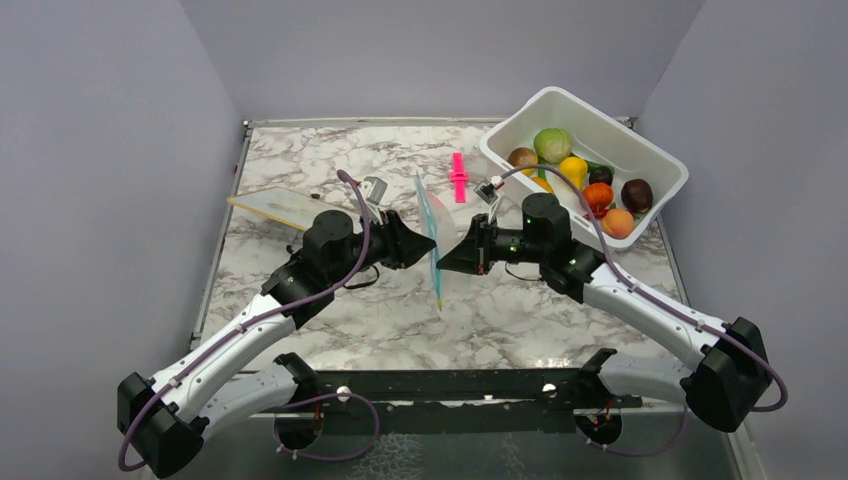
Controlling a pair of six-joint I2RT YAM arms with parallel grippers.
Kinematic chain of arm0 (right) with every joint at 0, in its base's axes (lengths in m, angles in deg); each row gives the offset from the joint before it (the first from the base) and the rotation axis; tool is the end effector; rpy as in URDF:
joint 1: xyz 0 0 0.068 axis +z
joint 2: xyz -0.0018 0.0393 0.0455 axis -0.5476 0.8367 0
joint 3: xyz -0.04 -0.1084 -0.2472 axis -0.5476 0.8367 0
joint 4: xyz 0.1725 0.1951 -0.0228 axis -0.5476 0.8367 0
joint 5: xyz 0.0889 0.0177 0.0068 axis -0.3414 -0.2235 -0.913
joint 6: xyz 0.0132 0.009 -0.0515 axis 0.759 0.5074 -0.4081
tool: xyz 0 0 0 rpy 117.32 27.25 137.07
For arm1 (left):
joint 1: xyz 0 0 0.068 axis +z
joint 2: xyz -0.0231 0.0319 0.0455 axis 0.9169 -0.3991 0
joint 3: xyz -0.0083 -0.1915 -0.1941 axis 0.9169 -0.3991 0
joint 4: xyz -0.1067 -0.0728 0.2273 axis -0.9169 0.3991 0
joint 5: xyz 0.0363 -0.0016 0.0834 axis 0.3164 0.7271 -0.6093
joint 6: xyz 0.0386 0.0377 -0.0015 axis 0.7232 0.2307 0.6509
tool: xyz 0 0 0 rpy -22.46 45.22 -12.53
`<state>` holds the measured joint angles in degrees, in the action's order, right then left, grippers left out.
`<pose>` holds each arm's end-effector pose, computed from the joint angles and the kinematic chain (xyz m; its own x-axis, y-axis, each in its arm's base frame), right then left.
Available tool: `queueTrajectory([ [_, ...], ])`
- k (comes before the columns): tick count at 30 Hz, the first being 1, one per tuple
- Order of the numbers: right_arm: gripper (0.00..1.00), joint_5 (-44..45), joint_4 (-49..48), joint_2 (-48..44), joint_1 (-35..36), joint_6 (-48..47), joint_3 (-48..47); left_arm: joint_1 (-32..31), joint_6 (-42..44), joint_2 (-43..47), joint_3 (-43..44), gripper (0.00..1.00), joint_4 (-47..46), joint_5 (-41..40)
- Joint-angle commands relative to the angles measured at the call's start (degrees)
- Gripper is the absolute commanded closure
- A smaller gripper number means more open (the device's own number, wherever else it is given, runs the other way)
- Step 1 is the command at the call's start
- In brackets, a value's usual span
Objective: Place the food in the zip-top bag and seal the zipper
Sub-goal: Open the zipper of the food storage bag.
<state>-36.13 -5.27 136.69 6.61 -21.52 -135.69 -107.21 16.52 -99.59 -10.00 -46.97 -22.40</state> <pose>0.1901 0.1861 0.2951 -0.7885 -0.0120 -0.6149 -0.5823 0.3360 0.7402 0.1590 -0.1471 0.3298 -0.6230 -0.3067 -0.7196 0.5159 0.5304 -0.6727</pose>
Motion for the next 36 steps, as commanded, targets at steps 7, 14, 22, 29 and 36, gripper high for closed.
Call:
queueTrajectory([
  [7,0.99,1.6,-3.3,-2.5,0.2,1.1,1.0,-0.2,1.7,0.0,-2.7,0.59,-2.9,3.1],
  [14,0.99,1.6,-3.1,-2.3,0.2,1.0,0.9,-0.1,2.1,-1.4,-3.6,0.62,-5.7,5.1],
  [22,0.99,6.3,2.7,-3.7,0.3,-0.5,0.0,-0.2,6.8,-1.0,-1.7,1.00,-1.8,-0.6],
  [29,0.99,13.7,11.2,-9.2,0.2,-1.1,-2.2,-0.1,12.4,3.6,-1.6,1.00,-2.6,-5.2],
  [36,0.99,21.5,12.8,-17.1,0.3,1.3,0.3,-0.1,17.1,2.1,5.0,1.00,5.6,-5.9],
])
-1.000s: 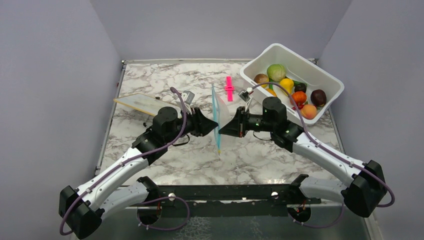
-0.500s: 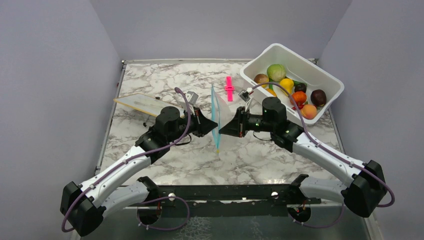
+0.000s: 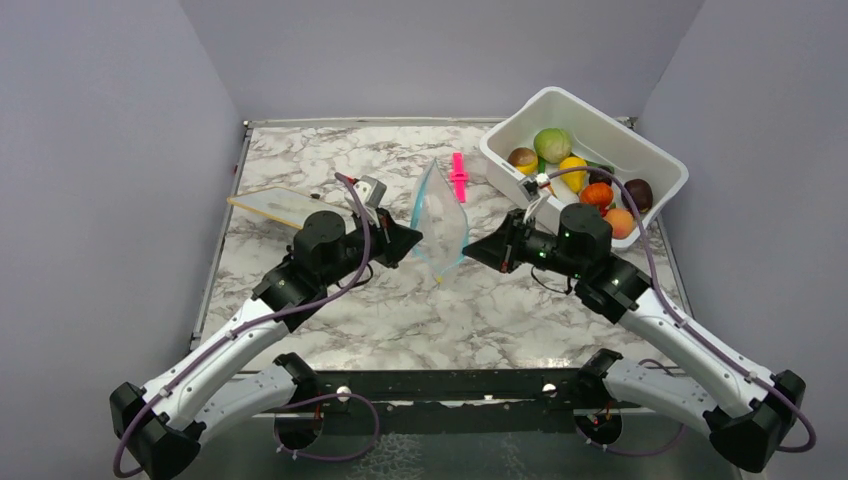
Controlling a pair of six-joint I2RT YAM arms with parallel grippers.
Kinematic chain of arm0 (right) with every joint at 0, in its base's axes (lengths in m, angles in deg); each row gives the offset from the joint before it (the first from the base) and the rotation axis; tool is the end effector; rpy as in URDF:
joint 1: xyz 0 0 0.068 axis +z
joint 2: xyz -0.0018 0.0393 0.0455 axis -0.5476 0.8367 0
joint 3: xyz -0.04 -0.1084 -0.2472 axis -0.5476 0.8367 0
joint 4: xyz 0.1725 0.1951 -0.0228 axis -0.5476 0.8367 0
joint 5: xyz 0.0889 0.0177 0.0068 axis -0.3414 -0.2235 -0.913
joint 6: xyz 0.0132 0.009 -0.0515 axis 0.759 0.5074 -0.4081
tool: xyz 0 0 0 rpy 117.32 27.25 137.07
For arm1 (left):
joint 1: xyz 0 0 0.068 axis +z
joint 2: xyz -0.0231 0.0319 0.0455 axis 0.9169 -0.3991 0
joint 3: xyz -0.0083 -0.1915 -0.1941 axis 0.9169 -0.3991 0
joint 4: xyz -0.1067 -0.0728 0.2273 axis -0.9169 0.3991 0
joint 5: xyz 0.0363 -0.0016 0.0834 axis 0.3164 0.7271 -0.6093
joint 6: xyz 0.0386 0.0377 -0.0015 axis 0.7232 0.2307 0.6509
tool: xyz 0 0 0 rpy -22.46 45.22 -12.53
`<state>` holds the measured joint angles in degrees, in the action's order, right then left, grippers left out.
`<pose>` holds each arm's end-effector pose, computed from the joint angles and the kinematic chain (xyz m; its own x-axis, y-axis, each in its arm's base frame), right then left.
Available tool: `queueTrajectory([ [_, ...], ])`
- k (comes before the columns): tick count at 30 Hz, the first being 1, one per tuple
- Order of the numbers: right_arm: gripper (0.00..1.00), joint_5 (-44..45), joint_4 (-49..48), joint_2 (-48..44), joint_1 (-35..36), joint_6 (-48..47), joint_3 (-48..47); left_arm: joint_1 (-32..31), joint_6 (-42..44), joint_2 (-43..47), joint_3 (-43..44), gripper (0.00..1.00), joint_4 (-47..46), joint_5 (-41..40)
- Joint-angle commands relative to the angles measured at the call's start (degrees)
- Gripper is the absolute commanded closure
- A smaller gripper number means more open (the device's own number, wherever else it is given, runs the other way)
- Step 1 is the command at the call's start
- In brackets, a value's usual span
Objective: Place the food in the zip-top bag and seal the zipper
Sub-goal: Open the zipper of the food storage bag.
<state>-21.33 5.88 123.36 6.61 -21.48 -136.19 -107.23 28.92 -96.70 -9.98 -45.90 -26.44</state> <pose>0.1581 0.1490 0.3290 -0.7142 0.1518 -0.6833 -0.5418 0.4981 0.6770 0.1522 -0.1381 0.3375 -0.4562 -0.2293 -0.8598 0.6116 0.6210 -0.4902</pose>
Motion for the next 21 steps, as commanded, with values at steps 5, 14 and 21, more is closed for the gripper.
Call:
queueTrajectory([
  [5,0.99,4.2,-2.2,-3.8,0.3,5.5,4.9,-0.1,7.6,-3.4,7.4,1.00,7.4,2.6],
  [14,0.75,0.9,-2.0,0.7,0.2,5.4,-1.4,-0.1,9.9,-8.4,10.3,1.00,8.9,6.6],
  [21,0.49,5.4,2.4,3.9,0.2,7.9,-8.2,-0.1,10.2,-11.9,12.7,1.00,9.7,7.5],
])
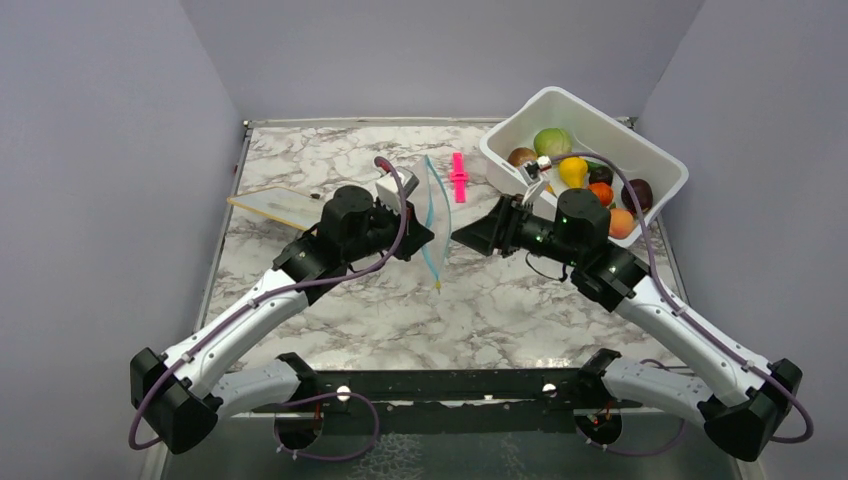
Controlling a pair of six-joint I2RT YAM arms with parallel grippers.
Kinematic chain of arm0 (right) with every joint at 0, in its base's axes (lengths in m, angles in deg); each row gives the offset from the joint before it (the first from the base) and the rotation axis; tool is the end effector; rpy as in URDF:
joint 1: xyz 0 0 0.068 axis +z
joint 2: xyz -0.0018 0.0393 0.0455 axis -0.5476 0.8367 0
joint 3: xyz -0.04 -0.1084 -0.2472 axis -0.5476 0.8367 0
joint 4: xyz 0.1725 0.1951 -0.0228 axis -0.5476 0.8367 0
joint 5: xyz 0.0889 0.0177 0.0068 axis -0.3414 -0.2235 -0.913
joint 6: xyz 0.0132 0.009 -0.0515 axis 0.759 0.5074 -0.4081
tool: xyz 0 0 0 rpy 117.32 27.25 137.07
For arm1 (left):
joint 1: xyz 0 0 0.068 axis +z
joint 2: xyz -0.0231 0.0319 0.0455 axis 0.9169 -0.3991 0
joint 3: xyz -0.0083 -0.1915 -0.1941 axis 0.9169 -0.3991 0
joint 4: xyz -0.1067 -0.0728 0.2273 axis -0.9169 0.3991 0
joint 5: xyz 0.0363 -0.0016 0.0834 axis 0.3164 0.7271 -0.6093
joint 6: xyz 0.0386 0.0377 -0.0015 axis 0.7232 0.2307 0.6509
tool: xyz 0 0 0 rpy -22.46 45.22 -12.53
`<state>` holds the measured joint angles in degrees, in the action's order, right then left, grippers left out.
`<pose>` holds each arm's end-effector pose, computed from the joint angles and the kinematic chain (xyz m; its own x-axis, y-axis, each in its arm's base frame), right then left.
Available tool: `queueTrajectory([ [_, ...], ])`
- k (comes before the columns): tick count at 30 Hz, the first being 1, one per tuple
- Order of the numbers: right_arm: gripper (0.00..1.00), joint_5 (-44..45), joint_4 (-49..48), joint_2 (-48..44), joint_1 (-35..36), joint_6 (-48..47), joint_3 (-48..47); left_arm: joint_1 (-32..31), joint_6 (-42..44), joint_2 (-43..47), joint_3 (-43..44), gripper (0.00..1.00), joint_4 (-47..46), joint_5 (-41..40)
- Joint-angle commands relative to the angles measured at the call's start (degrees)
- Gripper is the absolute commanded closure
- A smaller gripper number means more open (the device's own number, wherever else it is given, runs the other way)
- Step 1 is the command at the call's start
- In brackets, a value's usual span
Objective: Place the food in the zip-top bag and seal the zipper
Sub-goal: Open the zipper of the food storage bag.
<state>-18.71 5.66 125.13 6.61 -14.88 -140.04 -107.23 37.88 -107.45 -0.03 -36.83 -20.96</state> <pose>0.1645 0.1523 0.3467 -0.7377 0.2511 -0.6267 -0.4640 0.4856 0.7409 0.1773 -0.1641 0.3444 -0.4921 -0.0039 -0.8705 0.6811 0.6211 -0.3877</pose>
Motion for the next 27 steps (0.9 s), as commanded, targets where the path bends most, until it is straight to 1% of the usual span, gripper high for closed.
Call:
queueTrajectory([
  [1,0.48,3.7,3.7,2.9,0.2,1.5,-5.1,-0.1,1.2,-1.6,3.1,1.00,0.8,2.1],
  [5,0.47,6.3,6.3,6.1,0.3,1.0,-8.1,-0.1,1.4,-2.6,4.3,1.00,1.5,2.5],
  [10,0.47,8.6,6.1,10.5,0.3,-1.8,-12.1,-0.1,1.8,-3.5,5.6,1.00,2.0,3.5],
  [14,0.49,10.8,7.3,15.1,0.3,-4.1,-15.2,-0.1,2.1,-3.7,6.5,1.00,2.7,4.0],
  [16,0.55,14.8,8.5,16.3,0.3,-5.2,-16.1,-0.1,2.2,-3.5,7.1,1.00,3.1,4.0],
  [19,0.70,20.4,8.8,16.0,0.3,-6.7,-15.5,-0.1,3.1,-2.9,8.6,1.00,5.0,2.4],
  [23,0.89,29.0,12.1,13.7,0.3,-9.2,-15.0,-0.1,2.7,-1.0,11.7,1.00,8.5,-8.1],
  [25,0.95,32.4,13.1,11.9,0.3,-9.9,-13.8,-0.1,3.2,-0.4,12.9,1.00,9.2,-11.3],
  [27,0.98,34.7,13.4,10.1,0.2,-10.2,-12.1,-0.1,3.9,-0.5,14.0,1.00,10.1,-12.8],
])
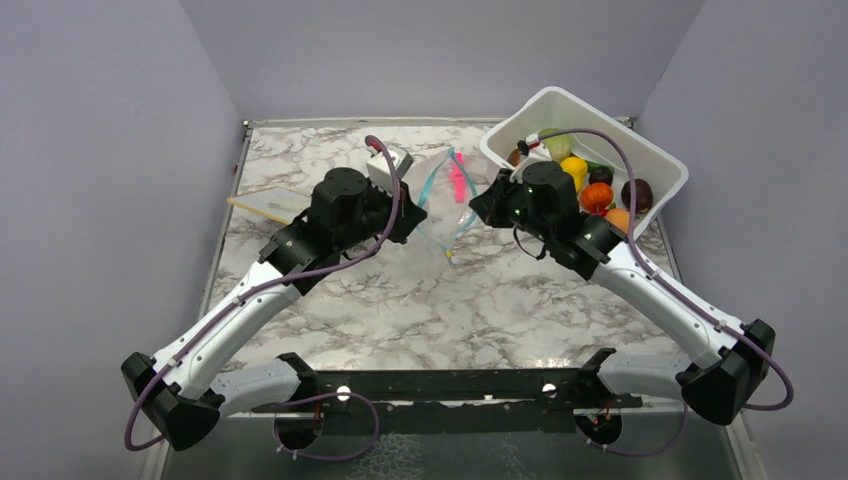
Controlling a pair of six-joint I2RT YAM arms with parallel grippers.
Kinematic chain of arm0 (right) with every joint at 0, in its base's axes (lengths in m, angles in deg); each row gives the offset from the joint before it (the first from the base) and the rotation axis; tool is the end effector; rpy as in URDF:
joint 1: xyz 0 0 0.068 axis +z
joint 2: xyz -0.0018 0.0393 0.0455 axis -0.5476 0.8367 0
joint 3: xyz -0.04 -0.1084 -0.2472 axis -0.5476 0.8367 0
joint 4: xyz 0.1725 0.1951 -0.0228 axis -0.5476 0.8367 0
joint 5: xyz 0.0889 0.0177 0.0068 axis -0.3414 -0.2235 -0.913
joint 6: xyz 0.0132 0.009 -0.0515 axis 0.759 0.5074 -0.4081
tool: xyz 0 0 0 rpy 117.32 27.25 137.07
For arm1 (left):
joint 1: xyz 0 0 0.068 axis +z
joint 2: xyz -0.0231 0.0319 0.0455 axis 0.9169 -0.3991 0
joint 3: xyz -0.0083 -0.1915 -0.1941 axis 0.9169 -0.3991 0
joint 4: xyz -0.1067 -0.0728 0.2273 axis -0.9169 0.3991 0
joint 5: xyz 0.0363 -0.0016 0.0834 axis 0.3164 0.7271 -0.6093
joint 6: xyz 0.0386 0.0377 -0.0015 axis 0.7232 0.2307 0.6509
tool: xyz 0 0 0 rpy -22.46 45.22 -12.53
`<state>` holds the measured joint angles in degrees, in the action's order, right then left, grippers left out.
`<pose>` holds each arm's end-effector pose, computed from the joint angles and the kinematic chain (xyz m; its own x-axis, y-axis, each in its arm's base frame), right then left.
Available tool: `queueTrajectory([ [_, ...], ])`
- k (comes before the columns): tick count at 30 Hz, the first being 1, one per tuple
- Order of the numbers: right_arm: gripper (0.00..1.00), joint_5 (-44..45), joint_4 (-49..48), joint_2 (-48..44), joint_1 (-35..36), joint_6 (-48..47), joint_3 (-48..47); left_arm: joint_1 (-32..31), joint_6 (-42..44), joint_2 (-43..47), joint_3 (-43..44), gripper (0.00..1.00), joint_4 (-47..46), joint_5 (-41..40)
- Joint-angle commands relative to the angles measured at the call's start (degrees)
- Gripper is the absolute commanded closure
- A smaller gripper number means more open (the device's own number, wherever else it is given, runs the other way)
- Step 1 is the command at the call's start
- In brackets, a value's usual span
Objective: Place the food in the zip-top bag and seal the zipper
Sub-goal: Open the zipper of the food storage bag.
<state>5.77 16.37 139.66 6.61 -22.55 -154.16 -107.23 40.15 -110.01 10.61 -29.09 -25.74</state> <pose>0.2157 0.1755 0.3550 -0.6146 0.2700 -0.7412 -0.2551 0.8211 0.5107 0.1819 -0.1642 0.3852 -0.4465 -0.0015 -0.8948 0.6557 0.6800 -0.3283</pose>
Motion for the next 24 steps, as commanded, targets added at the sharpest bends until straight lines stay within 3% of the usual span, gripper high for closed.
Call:
queueTrajectory([
  [1,0.99,10.7,2.6,-5.3,0.2,-2.5,3.0,-0.1,1.9,1.7,3.7,1.00,2.9,-8.4],
  [4,0.99,10.4,2.3,-7.0,0.2,-1.5,5.3,-0.1,1.8,0.6,3.7,1.00,3.9,-8.1],
  [7,0.99,4.3,-3.5,-9.4,0.3,-1.5,8.5,-0.1,0.9,-0.4,2.5,1.00,3.3,-5.7],
  [16,0.99,-18.0,-15.1,-9.2,0.3,14.0,14.6,-0.1,-0.3,-2.9,-0.5,0.65,0.0,-1.3],
  [24,0.99,-14.1,-14.9,-10.0,0.2,16.0,16.0,-0.1,-0.6,-6.0,0.8,0.45,-4.1,8.9],
])
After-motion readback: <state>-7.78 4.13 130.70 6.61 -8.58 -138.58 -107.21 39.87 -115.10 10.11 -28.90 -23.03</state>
